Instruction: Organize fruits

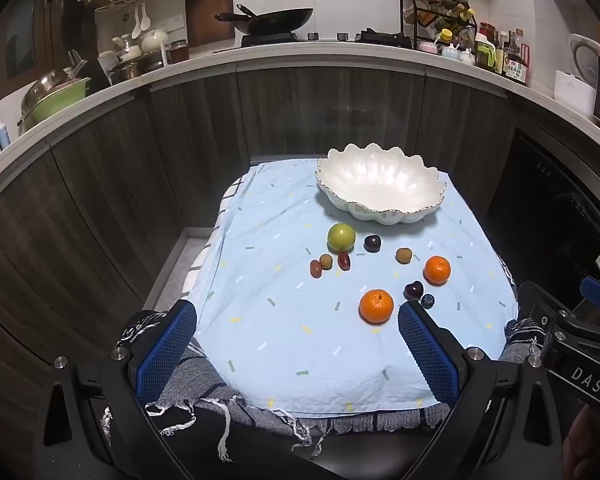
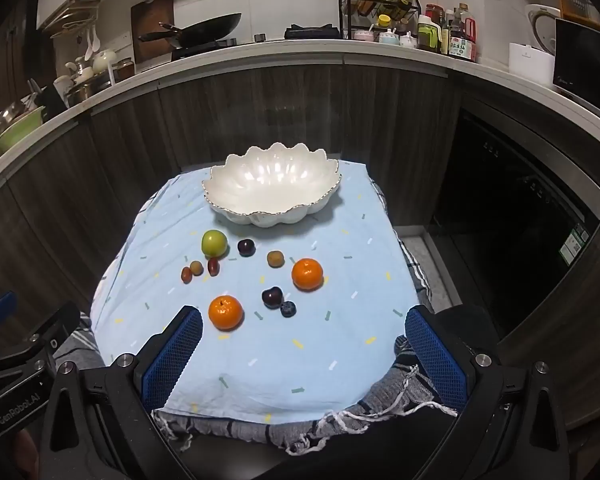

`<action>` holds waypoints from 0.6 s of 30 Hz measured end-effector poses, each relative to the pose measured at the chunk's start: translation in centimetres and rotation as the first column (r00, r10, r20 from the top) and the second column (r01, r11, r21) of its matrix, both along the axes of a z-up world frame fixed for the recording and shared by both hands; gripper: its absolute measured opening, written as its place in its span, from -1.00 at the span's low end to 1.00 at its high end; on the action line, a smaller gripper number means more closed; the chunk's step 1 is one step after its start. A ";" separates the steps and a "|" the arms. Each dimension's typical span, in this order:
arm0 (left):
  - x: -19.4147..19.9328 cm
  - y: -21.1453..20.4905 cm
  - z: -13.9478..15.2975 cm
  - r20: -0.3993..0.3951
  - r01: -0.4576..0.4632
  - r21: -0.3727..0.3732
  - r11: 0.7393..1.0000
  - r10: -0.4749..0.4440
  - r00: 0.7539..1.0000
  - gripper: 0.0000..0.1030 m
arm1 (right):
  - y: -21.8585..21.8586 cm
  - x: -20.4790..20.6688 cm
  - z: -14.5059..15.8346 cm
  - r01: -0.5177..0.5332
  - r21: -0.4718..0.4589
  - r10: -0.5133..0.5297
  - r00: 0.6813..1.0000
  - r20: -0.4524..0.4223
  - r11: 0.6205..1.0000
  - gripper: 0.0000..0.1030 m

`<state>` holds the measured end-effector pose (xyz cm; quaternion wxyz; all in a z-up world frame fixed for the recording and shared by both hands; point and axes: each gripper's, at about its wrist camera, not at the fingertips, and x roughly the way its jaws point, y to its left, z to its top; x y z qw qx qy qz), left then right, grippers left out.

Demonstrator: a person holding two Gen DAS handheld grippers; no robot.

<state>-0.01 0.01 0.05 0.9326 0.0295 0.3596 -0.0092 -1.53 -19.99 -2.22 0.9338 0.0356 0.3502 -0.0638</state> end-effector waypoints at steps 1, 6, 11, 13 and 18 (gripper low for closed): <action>0.0 0.0 0.0 0.002 -0.003 0.002 1.000 0.003 1.000 0.99 | 0.0 0.0 0.0 0.000 0.004 0.000 1.000 -0.001 1.000 0.99; -0.2 -0.8 0.1 0.002 -0.002 0.022 1.000 0.002 1.000 0.99 | 0.0 0.0 0.0 0.001 0.001 -0.001 1.000 0.002 1.000 0.99; 0.0 -0.3 0.5 -0.005 0.003 -0.005 1.000 -0.003 1.000 0.99 | 0.0 0.1 -0.2 -0.001 0.004 0.001 1.000 0.002 1.000 0.99; -0.1 -0.1 0.1 -0.003 0.005 -0.011 1.000 -0.005 1.000 0.99 | 0.0 0.0 -0.2 0.000 0.002 0.000 1.000 0.004 1.000 0.99; -0.1 -0.1 0.2 -0.001 0.006 -0.013 1.000 -0.006 1.000 0.99 | 0.1 0.1 -0.5 -0.001 0.001 0.001 1.000 0.006 1.000 0.99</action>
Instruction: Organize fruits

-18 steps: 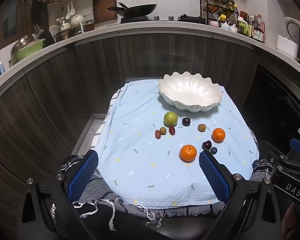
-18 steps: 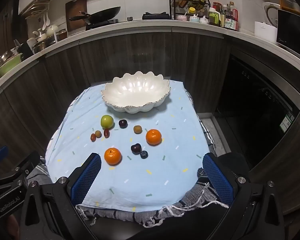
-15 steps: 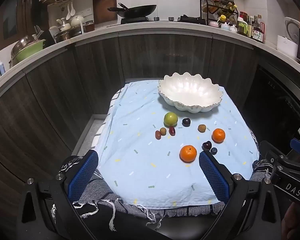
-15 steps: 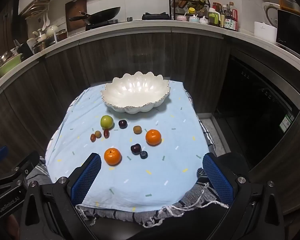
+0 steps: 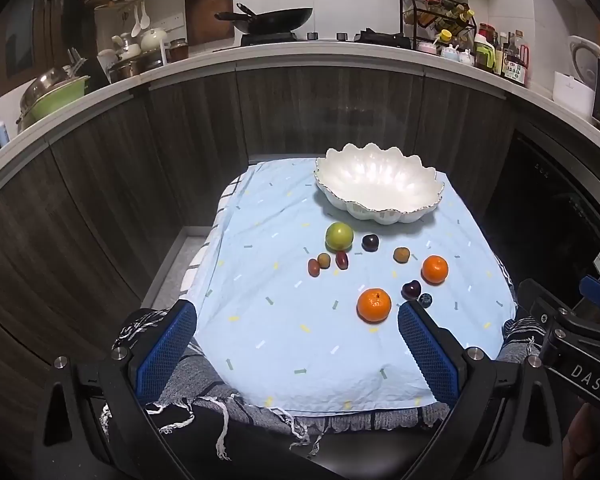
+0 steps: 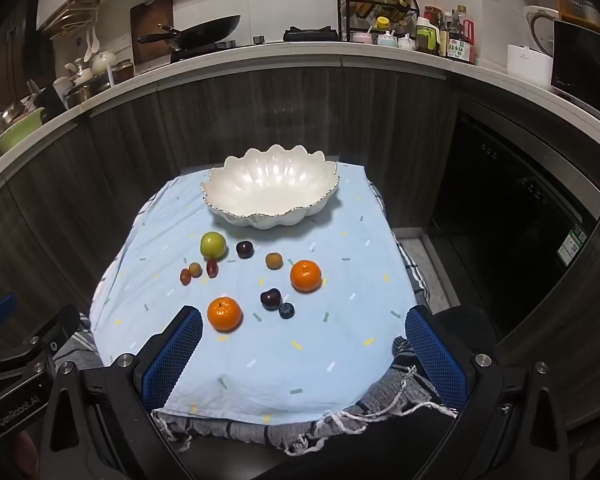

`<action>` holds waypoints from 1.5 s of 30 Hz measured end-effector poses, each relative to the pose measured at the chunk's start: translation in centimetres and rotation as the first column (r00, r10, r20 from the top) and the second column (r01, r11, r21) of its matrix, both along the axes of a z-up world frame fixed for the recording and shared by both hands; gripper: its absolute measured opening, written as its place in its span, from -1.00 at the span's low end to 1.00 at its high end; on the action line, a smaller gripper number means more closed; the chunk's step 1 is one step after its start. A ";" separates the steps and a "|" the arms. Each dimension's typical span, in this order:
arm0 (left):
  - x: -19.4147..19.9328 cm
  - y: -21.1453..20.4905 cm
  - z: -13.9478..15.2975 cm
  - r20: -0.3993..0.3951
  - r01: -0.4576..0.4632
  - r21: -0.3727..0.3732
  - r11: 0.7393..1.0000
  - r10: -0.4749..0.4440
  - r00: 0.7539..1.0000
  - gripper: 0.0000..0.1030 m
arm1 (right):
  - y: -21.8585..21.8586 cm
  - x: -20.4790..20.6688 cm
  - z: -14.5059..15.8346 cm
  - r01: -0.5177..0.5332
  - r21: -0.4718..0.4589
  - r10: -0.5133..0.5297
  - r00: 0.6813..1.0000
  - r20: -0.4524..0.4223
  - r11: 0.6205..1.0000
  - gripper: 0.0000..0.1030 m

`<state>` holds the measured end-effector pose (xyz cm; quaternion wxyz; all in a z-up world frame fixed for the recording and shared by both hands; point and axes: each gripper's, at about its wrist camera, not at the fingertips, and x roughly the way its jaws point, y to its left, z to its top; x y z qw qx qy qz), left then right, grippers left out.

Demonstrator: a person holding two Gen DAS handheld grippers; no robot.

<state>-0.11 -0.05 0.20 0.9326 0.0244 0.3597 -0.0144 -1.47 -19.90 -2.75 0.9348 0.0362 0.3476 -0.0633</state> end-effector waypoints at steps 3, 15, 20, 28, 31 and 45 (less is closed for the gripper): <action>0.0 0.0 0.0 -0.001 0.000 0.000 1.000 0.000 1.000 0.99 | 0.0 -0.2 0.6 0.001 0.000 -0.001 1.000 0.001 1.000 0.99; 0.0 -0.1 0.0 0.001 0.000 0.001 1.000 0.000 1.000 0.99 | -0.4 0.0 1.0 0.002 -0.002 -0.002 1.000 0.002 1.000 0.99; 0.0 -0.1 0.0 0.002 0.000 0.003 1.000 0.000 1.000 0.99 | -0.3 -0.2 1.0 0.004 -0.003 -0.004 1.000 0.003 1.000 0.99; 0.0 -0.1 0.0 0.001 0.000 0.001 1.000 0.000 1.000 0.99 | -0.1 -0.2 0.5 0.008 -0.006 -0.008 1.000 0.005 1.000 0.99; 0.0 -0.1 0.0 0.002 0.000 0.001 1.000 0.000 1.000 0.99 | -0.1 -0.2 0.5 0.010 -0.006 -0.010 1.000 0.005 1.000 0.99; 0.0 -0.1 0.0 0.002 0.000 0.001 1.000 0.000 1.000 0.99 | -0.1 -0.1 0.4 0.008 -0.007 -0.008 1.000 0.007 1.000 0.99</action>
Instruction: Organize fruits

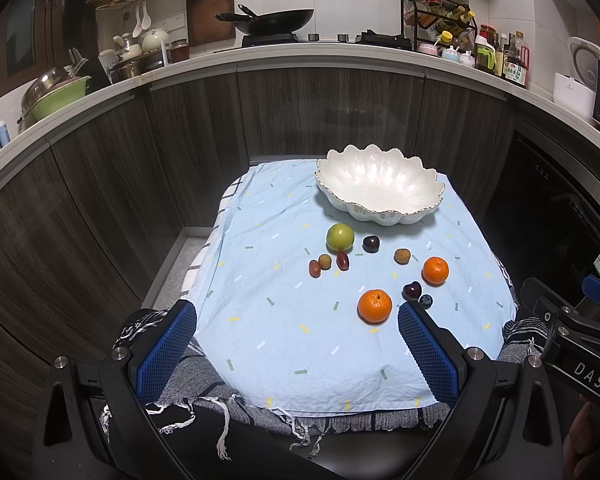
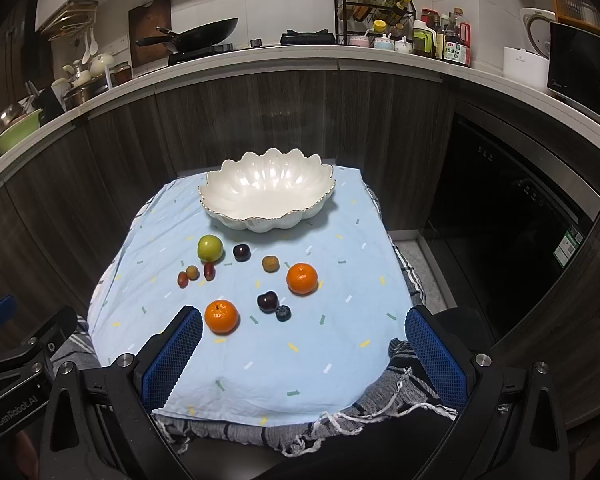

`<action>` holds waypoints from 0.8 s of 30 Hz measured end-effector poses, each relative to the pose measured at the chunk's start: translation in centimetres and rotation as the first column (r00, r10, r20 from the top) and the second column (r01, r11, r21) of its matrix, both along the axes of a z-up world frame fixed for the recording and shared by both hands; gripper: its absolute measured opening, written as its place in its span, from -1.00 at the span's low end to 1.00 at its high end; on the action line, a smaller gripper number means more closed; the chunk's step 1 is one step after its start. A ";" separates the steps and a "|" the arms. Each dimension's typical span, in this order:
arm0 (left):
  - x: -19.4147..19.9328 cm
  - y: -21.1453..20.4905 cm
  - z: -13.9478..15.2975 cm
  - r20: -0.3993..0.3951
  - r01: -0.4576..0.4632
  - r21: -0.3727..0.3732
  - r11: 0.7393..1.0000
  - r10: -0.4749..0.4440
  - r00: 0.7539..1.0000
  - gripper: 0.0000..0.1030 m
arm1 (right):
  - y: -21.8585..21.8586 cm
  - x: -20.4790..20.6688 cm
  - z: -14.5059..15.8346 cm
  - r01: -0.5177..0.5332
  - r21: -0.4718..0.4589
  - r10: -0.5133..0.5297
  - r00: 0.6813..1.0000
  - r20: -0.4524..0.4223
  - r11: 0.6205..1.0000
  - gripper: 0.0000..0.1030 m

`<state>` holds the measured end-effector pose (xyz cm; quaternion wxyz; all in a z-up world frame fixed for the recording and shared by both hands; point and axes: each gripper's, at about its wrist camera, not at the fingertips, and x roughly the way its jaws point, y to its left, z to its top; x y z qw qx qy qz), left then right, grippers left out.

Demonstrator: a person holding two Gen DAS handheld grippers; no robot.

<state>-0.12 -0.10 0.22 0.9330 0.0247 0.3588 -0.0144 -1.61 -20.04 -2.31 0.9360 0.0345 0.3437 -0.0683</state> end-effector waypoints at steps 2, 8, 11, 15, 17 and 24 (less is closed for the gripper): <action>0.0 0.0 0.0 0.000 0.000 0.000 1.000 0.000 1.000 0.99 | 0.0 0.0 0.0 0.001 0.000 -0.001 1.000 0.000 1.000 0.99; 0.0 0.0 0.1 0.002 0.000 0.000 1.000 0.000 1.000 0.99 | 0.0 0.0 0.1 0.001 0.000 -0.001 1.000 0.002 1.000 0.99; 0.0 0.0 0.1 0.002 0.000 -0.001 1.000 0.000 1.000 0.99 | -0.1 0.0 0.1 0.001 0.001 -0.001 1.000 0.002 1.000 0.99; 0.0 0.0 0.2 0.003 0.000 -0.001 1.000 0.000 1.000 0.99 | -0.1 0.0 0.1 0.002 0.000 -0.002 1.000 0.005 1.000 0.99; 0.1 0.1 0.3 0.003 0.000 -0.001 1.000 0.000 1.000 0.99 | -0.1 0.0 0.2 0.002 0.000 -0.002 1.000 0.006 1.000 0.99; 0.1 0.1 0.3 0.004 0.001 -0.001 1.000 -0.001 1.000 0.99 | -0.1 0.0 0.2 0.002 -0.001 -0.002 1.000 0.007 1.000 0.99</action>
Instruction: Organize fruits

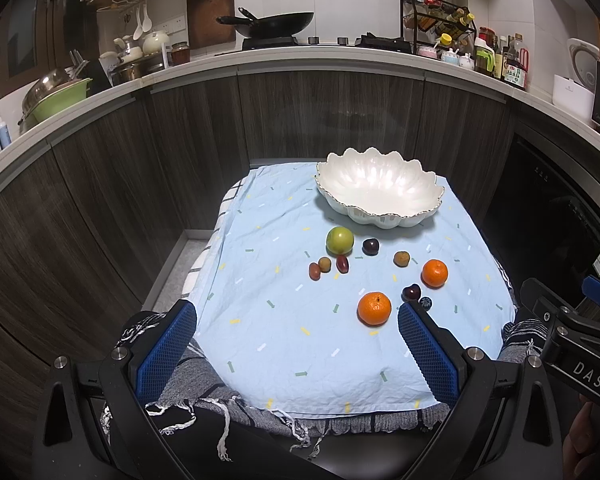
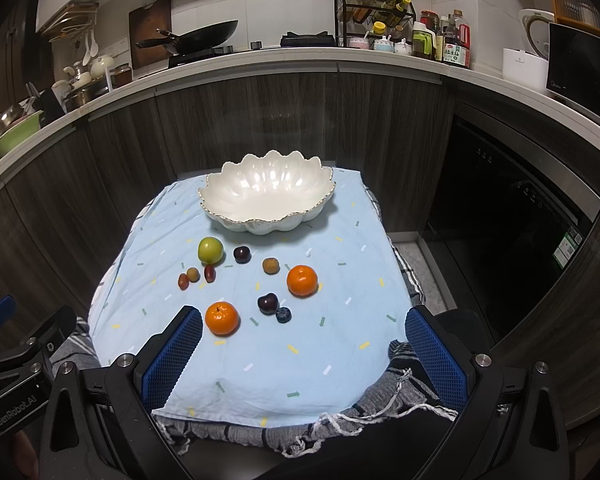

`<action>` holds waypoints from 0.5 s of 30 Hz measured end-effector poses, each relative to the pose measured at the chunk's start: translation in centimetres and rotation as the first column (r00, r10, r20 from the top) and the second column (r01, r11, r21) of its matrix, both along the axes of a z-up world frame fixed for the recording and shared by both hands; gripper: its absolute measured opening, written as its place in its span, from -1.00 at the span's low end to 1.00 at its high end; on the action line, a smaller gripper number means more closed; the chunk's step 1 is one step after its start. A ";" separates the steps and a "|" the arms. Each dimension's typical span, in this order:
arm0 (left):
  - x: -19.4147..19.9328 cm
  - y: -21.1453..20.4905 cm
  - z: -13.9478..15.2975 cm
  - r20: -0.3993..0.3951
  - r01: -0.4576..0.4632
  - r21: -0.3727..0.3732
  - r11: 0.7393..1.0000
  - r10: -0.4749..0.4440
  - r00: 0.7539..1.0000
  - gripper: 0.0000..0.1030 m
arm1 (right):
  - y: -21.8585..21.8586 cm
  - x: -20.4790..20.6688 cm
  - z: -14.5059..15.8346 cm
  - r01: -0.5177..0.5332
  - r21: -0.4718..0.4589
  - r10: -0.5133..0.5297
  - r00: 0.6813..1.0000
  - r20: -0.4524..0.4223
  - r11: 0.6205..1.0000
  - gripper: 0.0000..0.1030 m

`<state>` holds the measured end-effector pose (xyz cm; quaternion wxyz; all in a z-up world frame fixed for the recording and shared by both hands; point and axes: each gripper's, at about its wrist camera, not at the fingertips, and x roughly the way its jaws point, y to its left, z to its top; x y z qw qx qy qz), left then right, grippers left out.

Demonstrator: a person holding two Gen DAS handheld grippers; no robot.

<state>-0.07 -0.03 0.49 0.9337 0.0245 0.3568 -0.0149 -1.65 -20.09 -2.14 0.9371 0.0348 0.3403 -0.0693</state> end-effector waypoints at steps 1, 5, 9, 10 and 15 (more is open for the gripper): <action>-0.1 0.1 0.4 0.002 0.000 -0.001 1.000 0.000 1.000 0.99 | 0.0 0.0 0.0 0.000 0.000 0.000 1.000 0.001 1.000 0.99; 0.0 0.1 0.9 0.005 0.004 0.005 1.000 -0.004 1.000 0.99 | 0.1 -0.1 0.2 0.000 -0.002 0.000 1.000 0.007 1.000 0.99; 0.3 0.0 0.8 0.010 0.003 0.012 1.000 -0.003 1.000 0.99 | 0.1 0.1 0.2 0.001 -0.003 -0.001 1.000 0.005 1.000 0.99; 0.4 0.0 0.6 0.012 0.003 0.012 1.000 -0.003 1.000 0.99 | 0.2 0.2 0.2 0.001 -0.005 -0.001 1.000 0.003 1.000 0.99; 1.0 0.0 0.3 0.015 0.001 0.021 1.000 -0.001 1.000 0.99 | 0.2 0.9 -0.2 0.002 -0.004 -0.002 1.000 -0.010 1.000 0.99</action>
